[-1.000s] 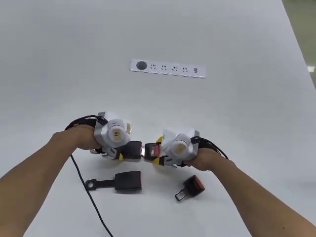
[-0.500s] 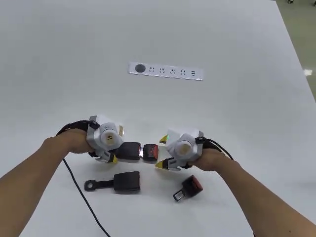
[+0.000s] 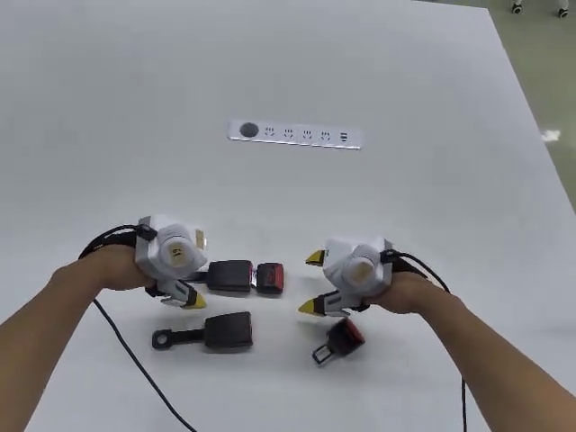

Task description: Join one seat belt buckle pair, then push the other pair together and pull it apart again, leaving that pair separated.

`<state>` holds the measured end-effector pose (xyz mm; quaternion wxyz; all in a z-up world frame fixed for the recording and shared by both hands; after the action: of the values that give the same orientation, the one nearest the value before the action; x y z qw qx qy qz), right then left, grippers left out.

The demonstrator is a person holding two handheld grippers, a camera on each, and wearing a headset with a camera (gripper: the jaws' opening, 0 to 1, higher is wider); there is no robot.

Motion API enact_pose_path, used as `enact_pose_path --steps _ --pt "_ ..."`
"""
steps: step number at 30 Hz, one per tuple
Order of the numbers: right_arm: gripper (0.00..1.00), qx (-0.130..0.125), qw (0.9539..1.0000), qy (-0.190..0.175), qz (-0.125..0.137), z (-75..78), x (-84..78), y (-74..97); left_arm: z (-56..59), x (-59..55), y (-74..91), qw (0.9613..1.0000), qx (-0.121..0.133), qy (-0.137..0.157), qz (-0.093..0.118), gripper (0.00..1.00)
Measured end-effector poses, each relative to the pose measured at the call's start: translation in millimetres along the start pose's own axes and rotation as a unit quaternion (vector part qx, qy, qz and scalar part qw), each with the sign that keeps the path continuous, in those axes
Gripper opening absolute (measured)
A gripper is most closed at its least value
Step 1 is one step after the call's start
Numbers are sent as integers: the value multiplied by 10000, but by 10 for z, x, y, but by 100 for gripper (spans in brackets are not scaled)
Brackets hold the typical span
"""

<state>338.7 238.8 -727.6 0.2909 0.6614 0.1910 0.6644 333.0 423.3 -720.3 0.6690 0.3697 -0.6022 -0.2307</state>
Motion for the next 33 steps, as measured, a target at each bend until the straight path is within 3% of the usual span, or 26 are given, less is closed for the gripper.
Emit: enact_pose_path --steps 4,15,21,26,33 --pt "49 36 10000 -29 -29 -37 -37 105 95 45 8 9999 -16 72 98 49" --pt "50 406 9991 -30 -145 -244 -197 321 365 -29 -140 9991 -232 234 273 49" --pt "50 681 9974 -47 -240 -391 -290 400 542 91 -166 9986 -278 219 401 48" --pt "49 868 9958 -10 -287 -487 -353 442 597 113 -208 9986 -295 150 408 48" --pt "47 1141 9915 349 -515 -591 -446 479 620 187 -259 9986 -245 118 462 45"
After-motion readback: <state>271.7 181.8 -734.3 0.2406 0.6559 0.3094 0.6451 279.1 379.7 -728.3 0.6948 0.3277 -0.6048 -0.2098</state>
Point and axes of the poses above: the centre of the closed fingertips' face, and the gripper's own axes: y roughly backward along the fingers, z roughly to its right, x roughly out of its top, the point moved 3 cm from there along y, roughly backward along the fingers, and after that the axes turned 13 degrees about z, right-handed, at the moved point
